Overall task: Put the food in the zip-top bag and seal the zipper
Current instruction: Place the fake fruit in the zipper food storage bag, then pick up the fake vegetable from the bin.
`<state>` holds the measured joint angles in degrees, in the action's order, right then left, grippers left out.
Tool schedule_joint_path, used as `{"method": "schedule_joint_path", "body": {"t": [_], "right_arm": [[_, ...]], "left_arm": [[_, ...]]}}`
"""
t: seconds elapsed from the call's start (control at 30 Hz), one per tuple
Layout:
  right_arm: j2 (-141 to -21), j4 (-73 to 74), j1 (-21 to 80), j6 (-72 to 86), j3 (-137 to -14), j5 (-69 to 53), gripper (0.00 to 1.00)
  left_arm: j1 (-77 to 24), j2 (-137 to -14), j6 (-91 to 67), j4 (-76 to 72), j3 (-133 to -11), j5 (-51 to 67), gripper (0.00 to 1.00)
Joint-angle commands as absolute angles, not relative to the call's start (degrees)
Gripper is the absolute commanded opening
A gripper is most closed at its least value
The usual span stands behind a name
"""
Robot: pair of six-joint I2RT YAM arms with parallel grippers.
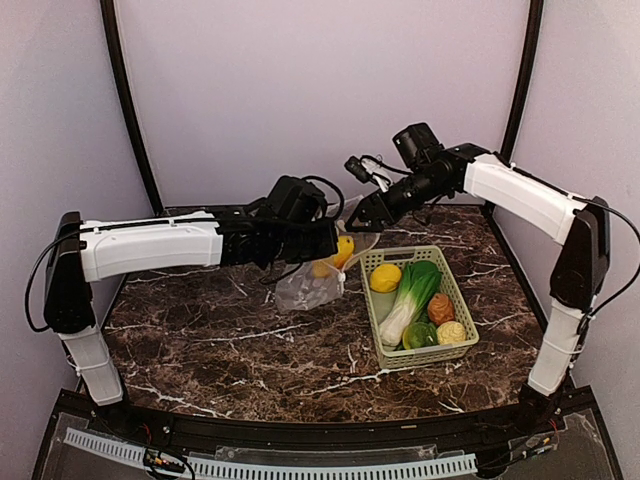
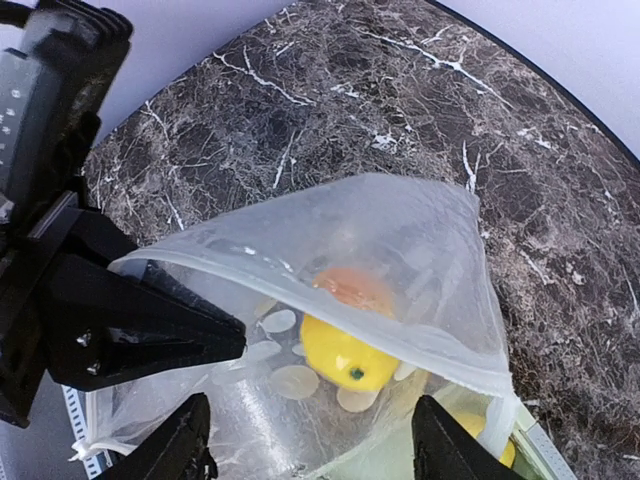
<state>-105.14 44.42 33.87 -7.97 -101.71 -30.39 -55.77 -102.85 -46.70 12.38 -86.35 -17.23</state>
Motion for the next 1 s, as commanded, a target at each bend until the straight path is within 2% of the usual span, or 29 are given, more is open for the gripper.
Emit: {"method": "schedule_joint_path", "body": {"t": [0.0,0.13,0.23,0.33,0.57,0.77,0.97], "right_arm": [[-104.0,45.9,34.2,-8.0,-104.4,-31.9,0.68],[-102.2,47.8,33.4,-7.8,-105.3,-35.4,0.67],[-101.4,50.8,30.3,-6.7,-106.9,-43.5,0.67],[-99.5,51.9,25.9,-7.2,-106.4,-46.5,0.65],[-94.2,52.8,16.4,-12.4,-99.4,-41.8,0.6],[-87.5,52.7,12.5,-18.0,-87.4,-35.3,0.56],[-85.0,52.3,12.0,-21.6,-77.8,-30.6,0.53]], "left_arm": [[-55.6,-99.9,-46.8,12.2,-84.6,-18.6,0.01],[-55.5,-99.9,-46.7,12.5,-83.5,-19.0,0.01],[-55.4,-100.2,-46.4,13.2,-83.2,-19.1,0.01],[-54.8,-100.1,-45.1,15.7,-83.1,-19.2,0.01],[-53.2,-96.1,-39.2,22.7,-84.8,-20.4,0.01],[-52.6,-95.5,-29.0,41.9,-94.0,-26.5,0.01],[-52.7,-99.4,-33.2,38.2,-91.4,-14.4,0.01]]}}
